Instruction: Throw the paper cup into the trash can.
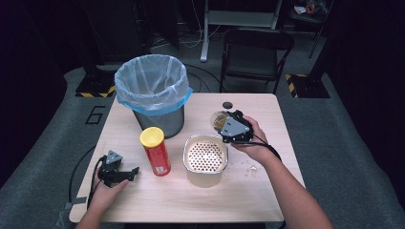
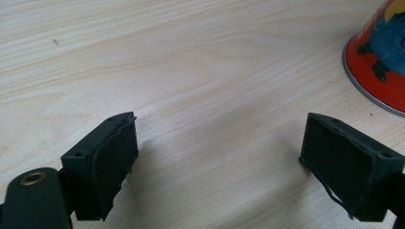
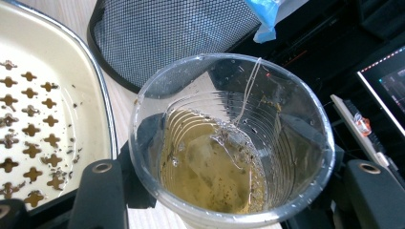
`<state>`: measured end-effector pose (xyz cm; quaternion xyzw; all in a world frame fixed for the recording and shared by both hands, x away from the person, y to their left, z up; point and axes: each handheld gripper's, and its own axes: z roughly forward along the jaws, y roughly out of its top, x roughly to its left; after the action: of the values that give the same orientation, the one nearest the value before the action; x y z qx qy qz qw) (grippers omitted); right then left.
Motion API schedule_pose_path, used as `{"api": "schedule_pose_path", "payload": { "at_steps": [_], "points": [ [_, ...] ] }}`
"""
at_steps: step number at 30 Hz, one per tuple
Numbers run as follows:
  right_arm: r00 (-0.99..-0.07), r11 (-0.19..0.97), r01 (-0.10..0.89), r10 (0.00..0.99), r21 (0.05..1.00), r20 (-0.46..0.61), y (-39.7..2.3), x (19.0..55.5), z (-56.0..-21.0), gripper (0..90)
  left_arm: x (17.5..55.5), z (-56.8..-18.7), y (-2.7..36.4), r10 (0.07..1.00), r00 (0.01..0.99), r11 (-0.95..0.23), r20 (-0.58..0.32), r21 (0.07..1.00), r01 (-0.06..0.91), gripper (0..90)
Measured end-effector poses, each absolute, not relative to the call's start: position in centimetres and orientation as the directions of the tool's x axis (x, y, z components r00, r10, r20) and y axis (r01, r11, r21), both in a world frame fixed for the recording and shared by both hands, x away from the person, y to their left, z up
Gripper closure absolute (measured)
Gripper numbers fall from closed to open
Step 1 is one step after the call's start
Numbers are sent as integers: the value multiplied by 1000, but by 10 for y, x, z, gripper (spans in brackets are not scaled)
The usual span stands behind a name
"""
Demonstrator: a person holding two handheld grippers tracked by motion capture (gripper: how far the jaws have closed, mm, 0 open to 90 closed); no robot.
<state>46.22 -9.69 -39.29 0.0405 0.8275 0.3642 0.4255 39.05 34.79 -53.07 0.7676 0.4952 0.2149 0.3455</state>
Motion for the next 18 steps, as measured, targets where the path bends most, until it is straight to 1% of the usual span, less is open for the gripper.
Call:
{"api": "schedule_pose_path", "payload": {
  "at_steps": [8,14,18],
  "points": [
    [-603,767,-287,320,574,-730,-92,457,-396,368,391,-531,348,909,417,-271,-12,743,612,119],
    [-512,836,-356,199,417,-836,-81,445,-402,374,391,-531,348,909,417,-271,-12,743,612,120],
    [-437,869,-384,125,310,-891,-73,438,-405,376,391,-531,348,909,417,-271,-12,743,612,120]
  ]
}}
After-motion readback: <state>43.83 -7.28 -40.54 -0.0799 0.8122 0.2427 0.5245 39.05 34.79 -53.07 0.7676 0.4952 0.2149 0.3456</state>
